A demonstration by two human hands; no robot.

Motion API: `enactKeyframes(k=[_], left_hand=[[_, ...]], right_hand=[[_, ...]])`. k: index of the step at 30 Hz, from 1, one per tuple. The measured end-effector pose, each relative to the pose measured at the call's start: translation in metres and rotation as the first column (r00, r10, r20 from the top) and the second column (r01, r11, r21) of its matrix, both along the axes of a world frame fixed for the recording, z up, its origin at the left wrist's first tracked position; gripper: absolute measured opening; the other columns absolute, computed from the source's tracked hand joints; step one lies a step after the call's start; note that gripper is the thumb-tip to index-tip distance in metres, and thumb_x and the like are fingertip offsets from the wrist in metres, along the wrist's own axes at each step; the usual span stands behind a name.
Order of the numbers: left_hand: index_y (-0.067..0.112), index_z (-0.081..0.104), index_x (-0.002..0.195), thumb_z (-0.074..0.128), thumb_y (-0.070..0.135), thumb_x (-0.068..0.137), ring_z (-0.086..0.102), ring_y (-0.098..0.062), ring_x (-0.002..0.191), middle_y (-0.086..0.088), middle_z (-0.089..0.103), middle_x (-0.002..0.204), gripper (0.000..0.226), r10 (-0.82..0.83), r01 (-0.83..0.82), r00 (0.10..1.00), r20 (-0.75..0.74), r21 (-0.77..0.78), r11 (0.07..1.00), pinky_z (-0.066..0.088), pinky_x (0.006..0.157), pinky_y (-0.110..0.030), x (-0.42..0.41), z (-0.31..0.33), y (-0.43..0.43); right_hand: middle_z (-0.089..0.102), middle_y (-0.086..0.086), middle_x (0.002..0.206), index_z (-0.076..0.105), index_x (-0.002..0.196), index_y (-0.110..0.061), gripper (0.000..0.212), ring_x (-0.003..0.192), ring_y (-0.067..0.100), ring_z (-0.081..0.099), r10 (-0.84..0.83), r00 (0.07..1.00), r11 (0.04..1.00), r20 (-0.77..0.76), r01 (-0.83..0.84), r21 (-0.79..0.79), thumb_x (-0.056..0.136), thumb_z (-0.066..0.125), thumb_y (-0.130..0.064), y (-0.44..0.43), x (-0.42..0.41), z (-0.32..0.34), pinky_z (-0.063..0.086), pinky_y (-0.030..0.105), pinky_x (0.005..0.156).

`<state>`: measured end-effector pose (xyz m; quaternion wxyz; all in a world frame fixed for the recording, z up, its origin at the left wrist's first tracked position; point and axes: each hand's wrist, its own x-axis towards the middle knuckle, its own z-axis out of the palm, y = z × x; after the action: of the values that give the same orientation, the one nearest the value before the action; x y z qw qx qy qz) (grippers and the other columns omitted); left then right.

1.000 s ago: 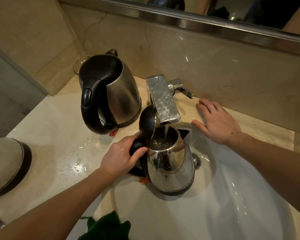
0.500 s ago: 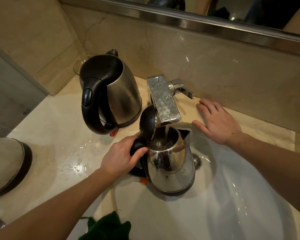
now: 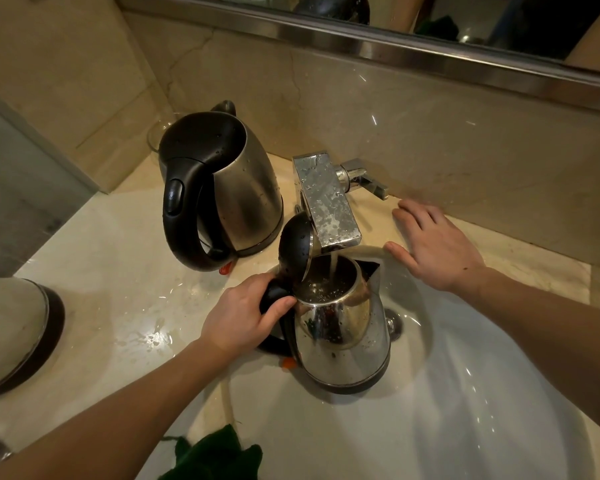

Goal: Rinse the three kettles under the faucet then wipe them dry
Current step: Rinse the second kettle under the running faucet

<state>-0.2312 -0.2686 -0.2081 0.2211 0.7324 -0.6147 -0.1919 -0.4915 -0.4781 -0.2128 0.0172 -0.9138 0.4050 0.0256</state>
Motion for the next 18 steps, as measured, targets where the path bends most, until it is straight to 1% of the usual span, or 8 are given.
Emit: enactKeyframes(k=[12, 16, 18], left_hand=[[0.015, 0.058, 0.121, 0.033, 0.066, 0.083, 0.062, -0.018, 0.095, -0.002, 0.066, 0.109, 0.069, 0.004, -0.004, 1.000, -0.001, 0.001, 1.000, 0.052, 0.080, -0.028, 0.0002, -0.0013, -0.0005], [0.016, 0.057, 0.122, 0.032, 0.068, 0.082, 0.061, -0.018, 0.097, -0.002, 0.065, 0.111, 0.071, 0.009, -0.009, 1.000, 0.000, 0.021, 1.000, 0.053, 0.082, -0.031, 0.0003, -0.0013, -0.0006], [0.016, 0.058, 0.121, 0.032, 0.070, 0.083, 0.061, -0.018, 0.096, -0.002, 0.065, 0.109, 0.072, 0.007, -0.007, 1.000, 0.000, 0.011, 1.000, 0.053, 0.081, -0.032, 0.0005, -0.0012, 0.0000]], right_hand=[[0.034, 0.008, 0.151, 0.036, 0.143, -0.012, 0.074, 0.134, 0.027, 0.032, -0.003, 1.000, 1.000, -0.002, 0.003, -0.001, 0.096, 0.015, -0.064, 0.0004, 0.0007, 0.0012, 0.032, 0.042, 0.111], [0.034, 0.008, 0.151, 0.036, 0.143, -0.012, 0.073, 0.134, 0.027, 0.031, -0.002, 1.000, 1.000, -0.004, 0.002, -0.002, 0.096, 0.016, -0.063, 0.0007, 0.0004, 0.0010, 0.031, 0.041, 0.111], [0.034, 0.008, 0.151, 0.037, 0.143, -0.011, 0.073, 0.134, 0.028, 0.032, -0.002, 1.000, 1.000, 0.000, 0.002, -0.003, 0.096, 0.017, -0.063, 0.0008, 0.0006, 0.0011, 0.031, 0.041, 0.111]])
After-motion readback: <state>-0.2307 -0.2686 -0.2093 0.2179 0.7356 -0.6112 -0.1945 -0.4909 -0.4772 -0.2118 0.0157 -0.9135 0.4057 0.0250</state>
